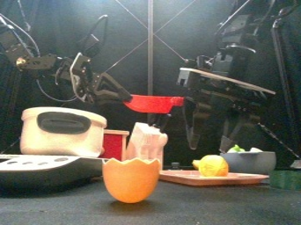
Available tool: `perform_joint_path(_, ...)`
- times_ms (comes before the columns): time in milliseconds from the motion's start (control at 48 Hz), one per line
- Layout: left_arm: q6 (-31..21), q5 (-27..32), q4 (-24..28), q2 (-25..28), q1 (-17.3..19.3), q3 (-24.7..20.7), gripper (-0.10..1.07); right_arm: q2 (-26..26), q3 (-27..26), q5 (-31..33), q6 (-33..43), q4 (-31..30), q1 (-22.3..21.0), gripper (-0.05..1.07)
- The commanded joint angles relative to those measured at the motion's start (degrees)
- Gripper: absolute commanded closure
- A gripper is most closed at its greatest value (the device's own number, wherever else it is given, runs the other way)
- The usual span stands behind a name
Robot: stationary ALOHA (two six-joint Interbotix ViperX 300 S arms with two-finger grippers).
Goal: Regrasp knife
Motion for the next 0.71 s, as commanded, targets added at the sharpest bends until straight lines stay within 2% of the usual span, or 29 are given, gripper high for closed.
perform_joint_path(0, 0.00, -0.62, 0.00, -0.70, -0.09, -0.70, 0.55, -4.39, -0.88, 0.26, -0.26, -2.02, 0.88, 0.08)
perform_joint_path(125, 0.09, -0.62, 0.00, -0.70, -0.09, -0.79, 0.55, -10.99, 0.26, 0.26, -1.49, -6.50, 3.08, 0.08)
perform_joint_path(208, 0.09, -0.62, 0.62, -0.70, -0.44, -0.70, 0.55, -17.40, 1.85, 0.00, -6.15, -8.53, 4.31, 0.08)
perform_joint_path(312, 0.00, -0.44, 2.46, -0.79, -0.88, -0.62, 0.55, -23.73, 4.66, -1.14, -13.01, -8.26, 4.57, 0.08)
perform_joint_path(396, 0.00, -0.44, 3.78, -0.79, -1.49, -0.79, 0.55, -28.48, 7.12, -2.20, -18.54, -5.45, 3.96, 0.09)
perform_joint_path(562, 0.00, -0.44, 4.66, -0.62, -3.25, -1.32, 0.55, -36.12, 11.78, -4.48, -31.64, 0.62, -1.93, 0.09)
perform_joint_path(688, -0.18, -0.44, 4.66, 0.35, -5.19, -2.29, 0.55, -39.46, 15.03, -8.44, -44.21, 2.55, -6.15, 0.09)
